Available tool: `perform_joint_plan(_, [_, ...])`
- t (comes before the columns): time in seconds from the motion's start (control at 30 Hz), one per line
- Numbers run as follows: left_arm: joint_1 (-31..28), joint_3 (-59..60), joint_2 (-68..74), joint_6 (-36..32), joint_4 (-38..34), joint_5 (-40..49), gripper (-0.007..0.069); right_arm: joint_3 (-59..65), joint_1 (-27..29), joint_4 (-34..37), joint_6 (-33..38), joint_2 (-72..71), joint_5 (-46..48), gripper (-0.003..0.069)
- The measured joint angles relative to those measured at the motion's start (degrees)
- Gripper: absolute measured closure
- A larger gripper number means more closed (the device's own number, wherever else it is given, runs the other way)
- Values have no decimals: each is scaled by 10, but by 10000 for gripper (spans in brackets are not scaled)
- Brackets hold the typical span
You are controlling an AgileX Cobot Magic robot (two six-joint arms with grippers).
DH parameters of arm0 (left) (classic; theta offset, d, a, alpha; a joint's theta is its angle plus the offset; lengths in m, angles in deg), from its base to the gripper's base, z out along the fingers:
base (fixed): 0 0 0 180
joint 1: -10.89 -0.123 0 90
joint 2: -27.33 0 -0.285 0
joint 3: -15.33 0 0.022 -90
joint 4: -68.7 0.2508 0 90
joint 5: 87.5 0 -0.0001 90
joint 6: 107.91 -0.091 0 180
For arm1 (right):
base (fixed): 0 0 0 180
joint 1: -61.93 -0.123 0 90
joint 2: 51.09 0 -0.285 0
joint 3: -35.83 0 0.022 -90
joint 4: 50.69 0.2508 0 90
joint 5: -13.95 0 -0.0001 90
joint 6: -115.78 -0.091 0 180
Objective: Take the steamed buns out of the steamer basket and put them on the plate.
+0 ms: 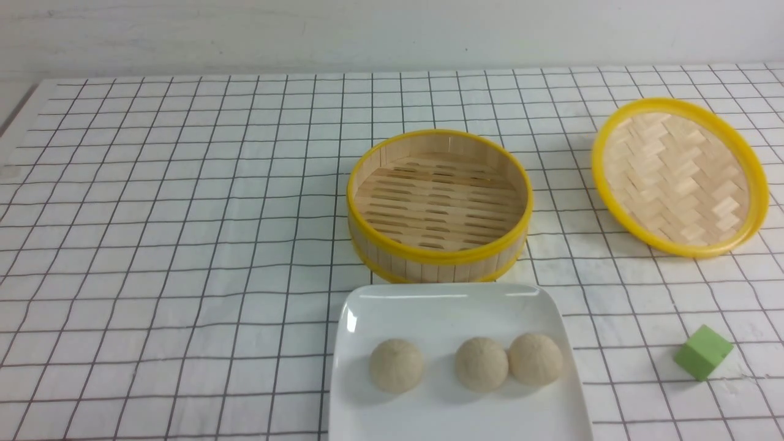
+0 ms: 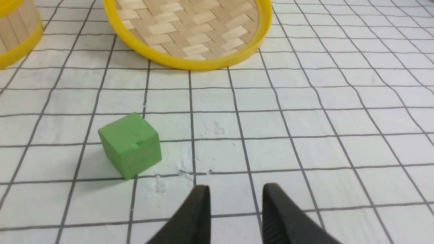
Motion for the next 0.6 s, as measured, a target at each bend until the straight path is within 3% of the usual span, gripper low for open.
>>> perform_joint_plan(0.6, [0,0,0,0,0,0,499,0,0,0,0,0,0,417])
